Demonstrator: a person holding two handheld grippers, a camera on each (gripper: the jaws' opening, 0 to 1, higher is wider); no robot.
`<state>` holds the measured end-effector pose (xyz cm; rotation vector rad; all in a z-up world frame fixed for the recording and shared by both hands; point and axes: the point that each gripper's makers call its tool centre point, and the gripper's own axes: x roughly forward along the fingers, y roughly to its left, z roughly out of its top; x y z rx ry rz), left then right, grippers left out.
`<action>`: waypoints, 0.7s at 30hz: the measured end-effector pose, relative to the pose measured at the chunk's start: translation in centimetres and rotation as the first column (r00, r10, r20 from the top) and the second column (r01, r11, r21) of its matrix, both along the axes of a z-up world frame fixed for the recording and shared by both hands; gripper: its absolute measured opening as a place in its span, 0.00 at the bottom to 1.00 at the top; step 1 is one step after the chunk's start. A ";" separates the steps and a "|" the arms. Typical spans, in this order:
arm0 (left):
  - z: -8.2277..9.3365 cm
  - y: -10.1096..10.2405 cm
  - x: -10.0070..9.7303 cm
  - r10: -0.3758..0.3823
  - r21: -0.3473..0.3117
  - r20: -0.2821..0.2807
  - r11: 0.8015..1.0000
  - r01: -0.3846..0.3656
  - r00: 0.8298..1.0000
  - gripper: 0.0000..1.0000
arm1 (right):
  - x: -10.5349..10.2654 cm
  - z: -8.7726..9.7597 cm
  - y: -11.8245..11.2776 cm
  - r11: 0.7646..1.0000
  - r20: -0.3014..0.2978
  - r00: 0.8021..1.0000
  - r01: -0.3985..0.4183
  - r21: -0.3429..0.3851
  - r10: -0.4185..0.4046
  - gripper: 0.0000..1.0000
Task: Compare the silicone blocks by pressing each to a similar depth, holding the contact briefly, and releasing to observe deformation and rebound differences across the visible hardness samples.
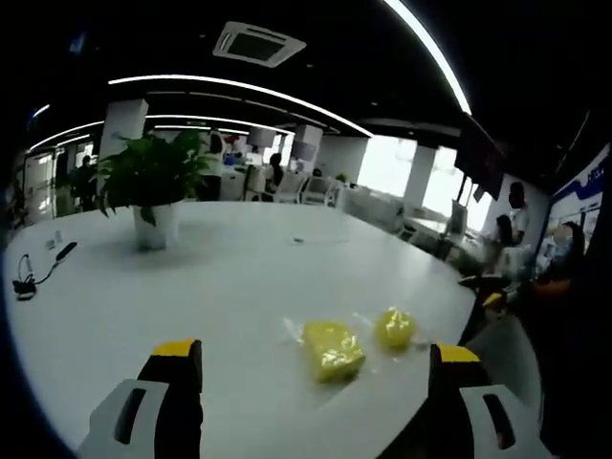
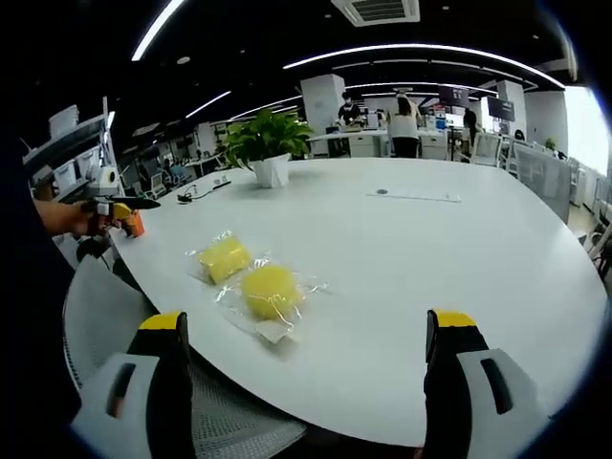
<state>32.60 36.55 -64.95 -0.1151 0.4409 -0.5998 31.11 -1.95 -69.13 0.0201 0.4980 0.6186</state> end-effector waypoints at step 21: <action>-2.2 0.0 -1.4 0.027 -0.012 -0.059 1.000 -0.028 0.998 1.00 | -0.2 -1.0 -0.1 0.999 -0.052 0.998 -0.038 -0.007 0.038 0.97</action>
